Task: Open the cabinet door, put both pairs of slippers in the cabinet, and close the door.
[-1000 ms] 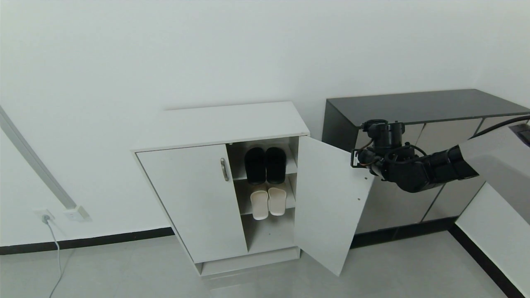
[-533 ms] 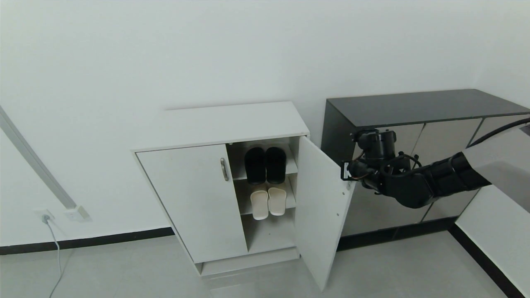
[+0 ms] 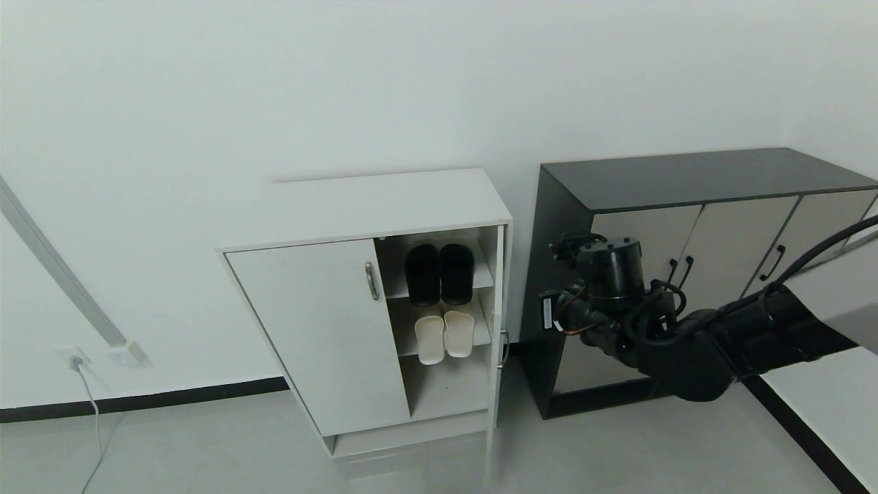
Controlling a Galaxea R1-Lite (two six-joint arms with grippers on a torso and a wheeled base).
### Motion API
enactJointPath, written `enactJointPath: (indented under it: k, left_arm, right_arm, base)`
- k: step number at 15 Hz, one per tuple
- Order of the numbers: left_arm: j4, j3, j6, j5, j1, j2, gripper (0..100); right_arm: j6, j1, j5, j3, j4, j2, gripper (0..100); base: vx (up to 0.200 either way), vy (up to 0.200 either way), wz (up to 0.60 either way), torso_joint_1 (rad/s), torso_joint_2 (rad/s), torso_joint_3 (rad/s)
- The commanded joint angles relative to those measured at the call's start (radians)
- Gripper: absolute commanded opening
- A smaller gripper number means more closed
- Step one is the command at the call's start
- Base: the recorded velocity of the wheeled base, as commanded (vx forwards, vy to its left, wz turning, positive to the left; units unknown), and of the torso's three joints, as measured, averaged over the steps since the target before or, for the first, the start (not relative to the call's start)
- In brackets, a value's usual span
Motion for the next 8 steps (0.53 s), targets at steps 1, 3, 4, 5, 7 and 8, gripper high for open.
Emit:
enactJointPath:
  k: [1, 3, 4, 5, 7, 8]
  left_arm:
    - [0.000, 0.000, 0.000, 0.000, 0.001, 0.001, 0]
    - [0.000, 0.001, 0.000, 0.000, 0.001, 0.001, 0]
    - [0.000, 0.001, 0.000, 0.000, 0.001, 0.001, 0]
    - [0.000, 0.000, 0.000, 0.000, 0.001, 0.001, 0]
    - [0.000, 0.000, -0.002, 0.000, 0.001, 0.001, 0]
    - [0.000, 0.001, 0.000, 0.000, 0.001, 0.001, 0]
  right_arm:
    - [-0.011, 0.026, -0.001, 0.031, -0.002, -0.037, 0]
    - [-0.014, 0.057, -0.002, 0.041, -0.005, -0.065, 0]
    - [-0.014, 0.068, -0.002, 0.047, -0.007, -0.068, 0]
    - [-0.012, 0.074, -0.004, 0.050, -0.008, -0.068, 0]
    - [-0.012, 0.089, -0.004, 0.071, -0.027, -0.071, 0]
    - [-0.014, 0.092, -0.004, 0.073, -0.028, -0.071, 0]
  base:
    - [0.000, 0.000, 0.00, 0.000, 0.00, 0.000]
    - [0.000, 0.000, 0.00, 0.000, 0.00, 0.000]
    - [0.000, 0.000, 0.00, 0.000, 0.00, 0.000]
    - [0.000, 0.000, 0.00, 0.000, 0.00, 0.000]
    - [0.000, 0.000, 0.30, 0.004, 0.00, 0.004]
    - [0.000, 0.000, 0.60, -0.002, 0.00, -0.002]
